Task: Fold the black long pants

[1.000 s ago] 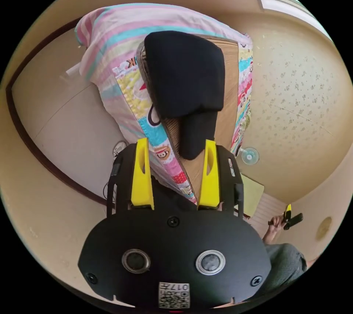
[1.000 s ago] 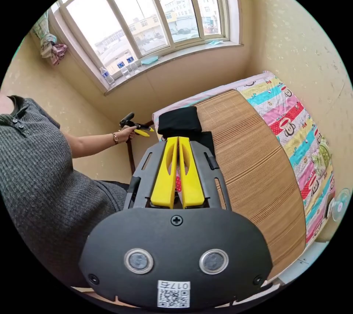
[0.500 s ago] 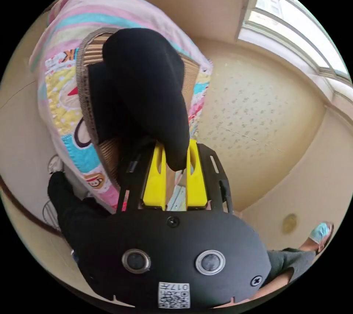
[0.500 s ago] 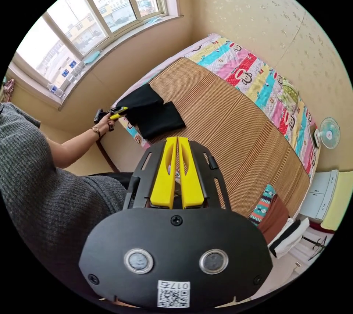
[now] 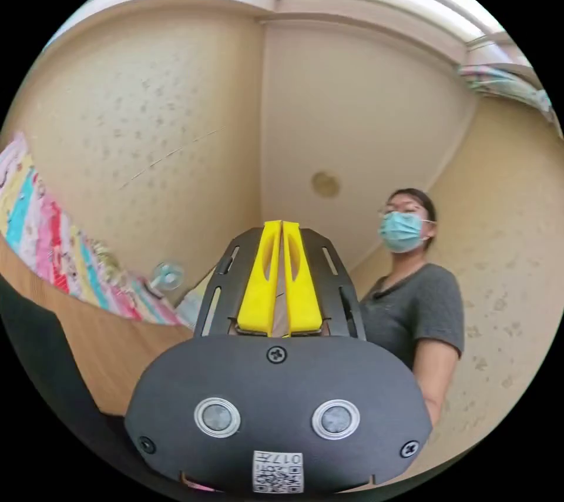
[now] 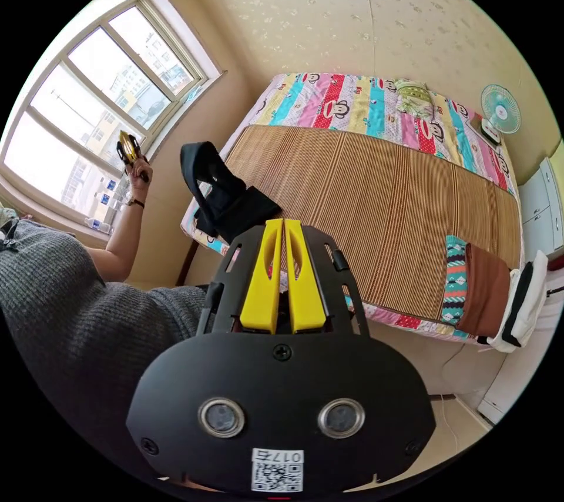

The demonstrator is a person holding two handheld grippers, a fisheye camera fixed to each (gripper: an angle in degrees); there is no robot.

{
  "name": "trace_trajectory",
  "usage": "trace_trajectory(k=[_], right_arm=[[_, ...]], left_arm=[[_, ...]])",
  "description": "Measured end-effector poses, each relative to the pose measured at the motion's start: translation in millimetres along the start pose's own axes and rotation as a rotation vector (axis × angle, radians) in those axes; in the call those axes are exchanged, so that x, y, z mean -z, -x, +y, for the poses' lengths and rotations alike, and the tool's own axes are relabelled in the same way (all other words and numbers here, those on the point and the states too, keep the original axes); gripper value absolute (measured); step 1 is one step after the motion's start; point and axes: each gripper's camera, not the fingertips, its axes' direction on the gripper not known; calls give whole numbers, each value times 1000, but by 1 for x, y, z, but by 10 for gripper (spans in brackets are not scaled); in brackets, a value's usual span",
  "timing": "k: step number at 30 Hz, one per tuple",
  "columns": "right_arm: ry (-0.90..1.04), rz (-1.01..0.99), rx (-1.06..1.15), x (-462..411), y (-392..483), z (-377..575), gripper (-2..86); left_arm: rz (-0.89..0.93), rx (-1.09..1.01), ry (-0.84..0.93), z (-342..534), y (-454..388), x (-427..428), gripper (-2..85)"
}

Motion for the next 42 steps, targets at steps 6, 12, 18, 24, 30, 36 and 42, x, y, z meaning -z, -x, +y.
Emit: trace_trajectory(k=[6, 12, 18, 24, 30, 36, 42], right_arm=[[-64, -105, -50, 19, -60, -15, 7], [-110, -155, -194, 33, -110, -15, 6], [-10, -157, -313, 25, -118, -13, 5], [114, -110, -345, 5, -99, -46, 6], [253, -60, -275, -18, -74, -87, 4], [410, -39, -203, -50, -61, -116, 3], [413, -150, -218, -58, -71, -137, 3]], left_arm=[[-531, 401, -80, 102, 39, -6, 29], [-700, 994, -594, 303, 101, 92, 136], [-603, 1064, -727, 339, 169, 135, 146], [-844, 980, -802, 302, 207, 183, 142], [-1352, 917, -234, 264, 264, 179, 168], [-1079, 1102, -104, 353, 362, 142, 146], [-936, 1069, -276, 414, 365, 118, 58]])
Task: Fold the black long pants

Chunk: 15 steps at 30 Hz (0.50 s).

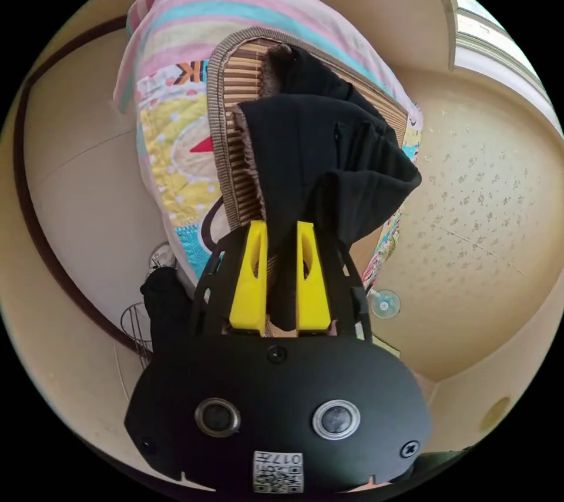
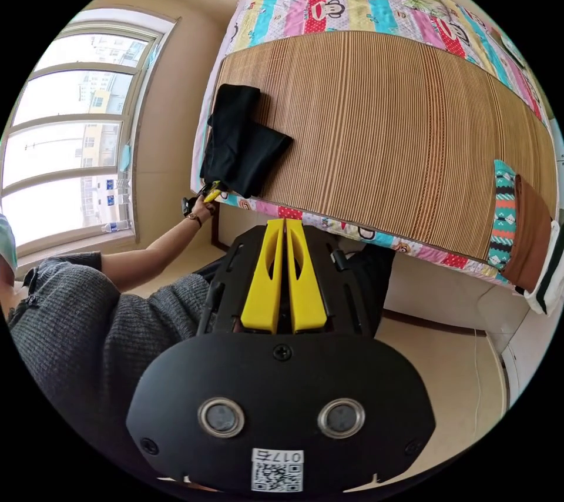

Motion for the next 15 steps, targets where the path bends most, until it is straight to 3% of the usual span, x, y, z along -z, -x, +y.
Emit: trace_trajectory(k=[1, 5, 10, 15], right_arm=[[1, -25, -2, 2, -4, -3, 3], [-23, -112, 8, 11, -19, -9, 4], [-96, -190, 44, 30, -40, 6, 9], [-206, -176, 166, 47, -56, 42, 24]], left_arm=[[52, -1, 0, 4, 5, 0, 53], [623, -148, 29, 20, 16, -10, 13], [444, -598, 169, 52, -89, -33, -2], [406, -972, 260, 183, -210, -110, -7]])
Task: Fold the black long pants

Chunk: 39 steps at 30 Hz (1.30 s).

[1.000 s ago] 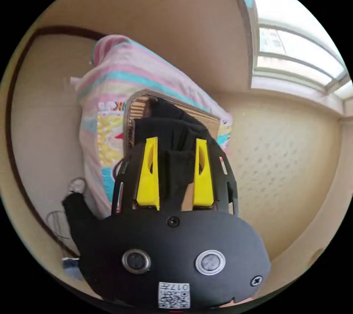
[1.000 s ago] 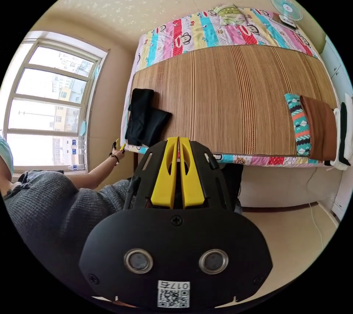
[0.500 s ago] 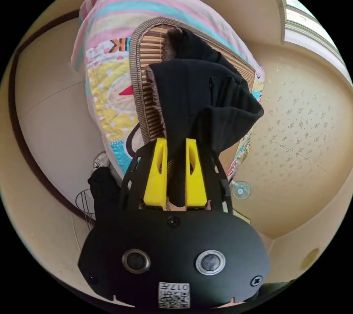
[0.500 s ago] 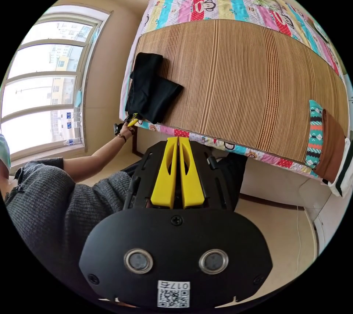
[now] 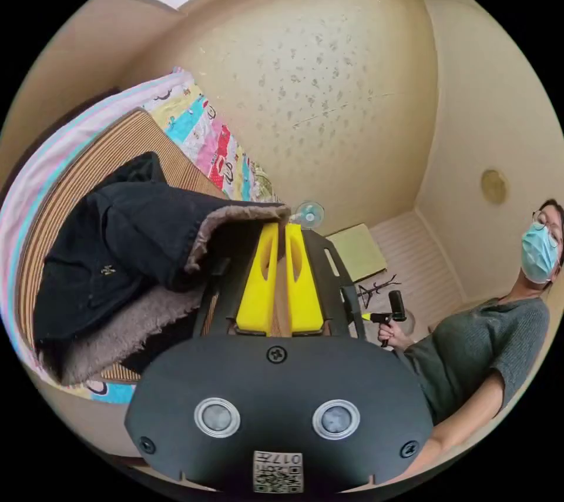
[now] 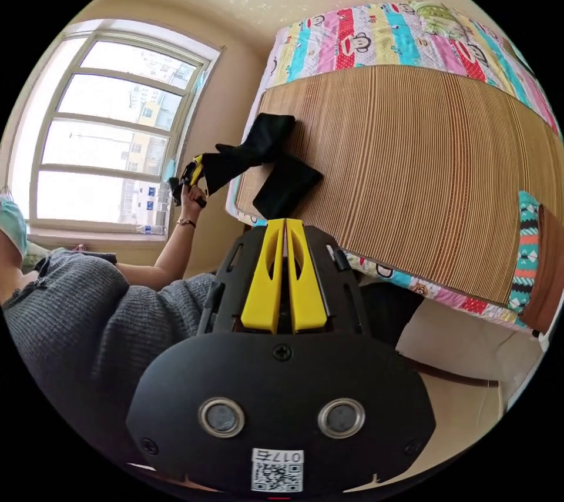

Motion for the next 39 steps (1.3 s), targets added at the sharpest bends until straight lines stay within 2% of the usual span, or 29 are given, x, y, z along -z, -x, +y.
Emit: trace_trajectory(k=[2, 4, 7, 9, 11, 12, 14, 15, 16, 17, 19, 20, 22, 24, 26, 28, 32, 35, 39], right_arm=[[-43, 13, 97, 8, 3, 14, 44], [-66, 90, 181, 9, 5, 27, 110], [-98, 143, 284, -2, 5, 27, 188], [-182, 266, 353, -5, 11, 23, 198], [-275, 332, 408, -1, 19, 15, 193], [-288, 280, 478, 7, 27, 11, 180], [-263, 274, 654, 20, 44, 18, 142], [-291, 348, 648, 31, 50, 26, 114], [-328, 333, 606, 47, 45, 32, 89], [-342, 281, 578, 56, 38, 34, 84], [-426, -29, 467, 95, 0, 43, 70], [-453, -88, 464, 105, -7, 46, 68], [-551, -224, 552, 145, -22, 62, 64], [-602, -326, 633, 174, -31, 72, 62], [-662, -455, 699, 203, -43, 82, 62], [-748, -620, 738, 236, -63, 95, 64], [-823, -738, 820, 273, -79, 115, 66], [-754, -807, 876, 288, -82, 118, 67], [-703, -963, 779, 271, -97, 120, 67]], left_arm=[[55, -104, 50, 16, -52, -62, -7], [123, -196, 94, 44, -108, -121, -7], [105, -403, 263, 110, -209, -225, -7], [191, -636, 443, 174, -287, -296, -7], [256, -764, 608, 225, -334, -341, -6], [139, -871, 679, 260, -359, -364, -5], [-64, -1109, 655, 312, -391, -377, -4], [-168, -1224, 608, 339, -404, -382, -3], [-192, -1247, 594, 348, -408, -385, -3], [-191, -1231, 580, 360, -410, -393, -2], [-137, -1128, 547, 368, -403, -407, -1], [-86, -1029, 508, 371, -395, -414, -1], [84, -907, 468, 377, -381, -419, -3], [420, -815, 424, 386, -364, -414, -8], [572, -780, 418, 392, -354, -413, -9], [562, -744, 440, 399, -345, -416, -9], [273, -693, 447, 414, -335, -423, -7], [273, -741, 422, 415, -344, -424, -3], [320, -796, 322, 424, -365, -411, 25]])
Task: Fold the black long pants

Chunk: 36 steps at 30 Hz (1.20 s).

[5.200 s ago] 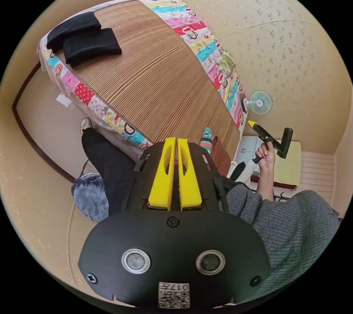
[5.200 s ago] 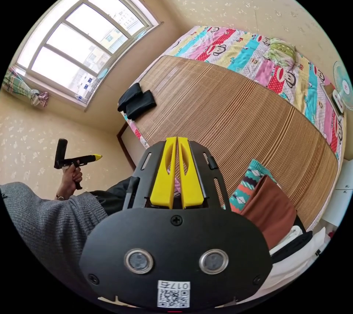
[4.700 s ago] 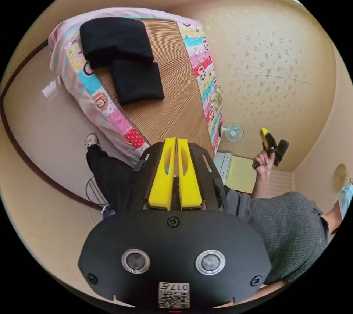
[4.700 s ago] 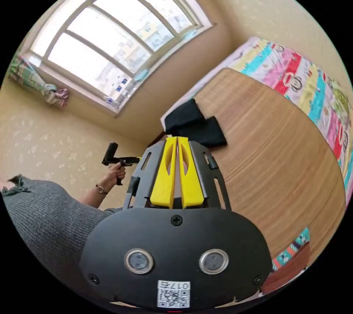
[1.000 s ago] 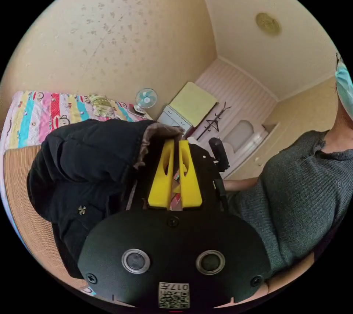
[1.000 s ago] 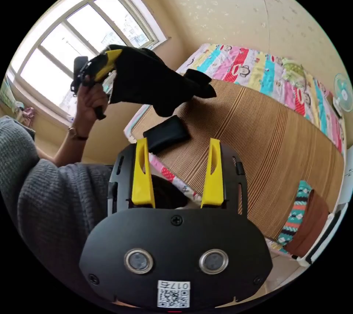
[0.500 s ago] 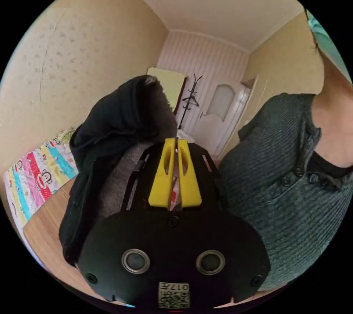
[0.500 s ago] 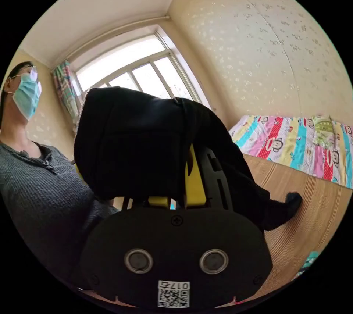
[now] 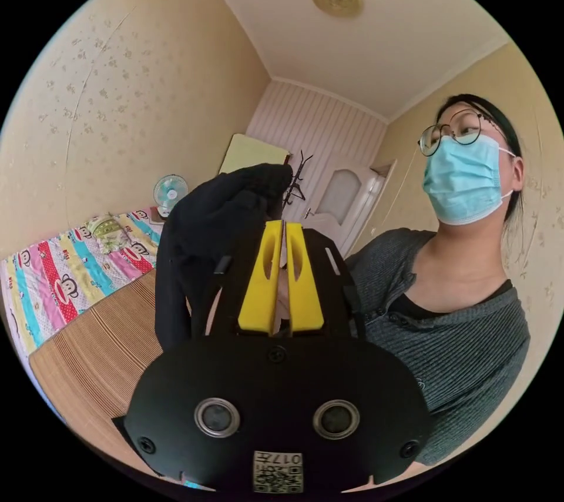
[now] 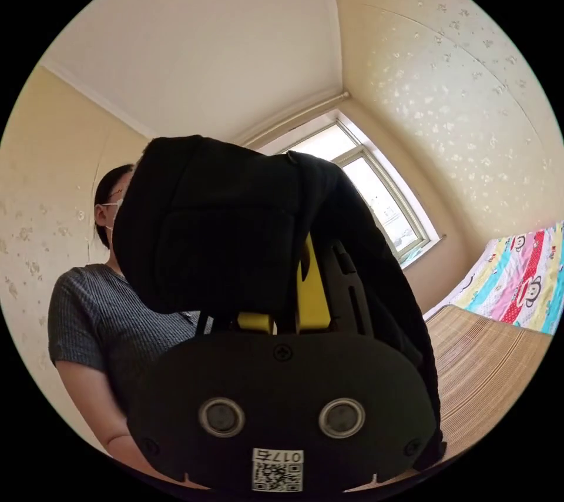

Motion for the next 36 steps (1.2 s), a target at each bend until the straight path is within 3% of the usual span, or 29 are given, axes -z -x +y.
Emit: trace_trajectory(k=[4, 8, 11, 13, 14, 17, 20, 24, 26, 29, 31, 36], right_arm=[[46, -161, -7, -6, 5, 23, 68], [136, -156, -63, -30, 12, 32, 69], [200, -157, -95, -52, 15, 42, 70], [304, -171, -88, -71, 20, 51, 71], [330, -168, -87, -75, 22, 54, 72], [450, -169, -115, -94, 26, 69, 76], [430, -88, -155, -91, 27, 82, 85], [171, -19, -185, -45, 44, 105, 89], [126, 52, -147, -23, 63, 123, 81], [149, 380, -132, 1, 104, 167, 91], [193, 581, -159, -1, 134, 203, 146], [163, 510, -60, -60, 175, 235, 227]], left_arm=[[-191, -10, 3, 5, -15, -5, 71], [-337, 6, 307, 6, -18, -87, 193], [-577, -75, 313, 19, -19, -130, 208], [-549, -148, 314, 25, -17, -143, 189], [-449, -196, 348, 29, -11, -153, 160], [-305, -135, 445, 39, 22, -173, 92], [-236, -68, 235, 47, 49, -138, 60], [-46, 139, -81, 61, 105, -76, 51], [-101, 127, -151, 62, 104, -59, 51], [-209, 84, -248, 56, 86, -33, 51], [-270, 77, -297, 51, 75, -21, 51], [-465, 32, -354, 36, 47, -8, 52]])
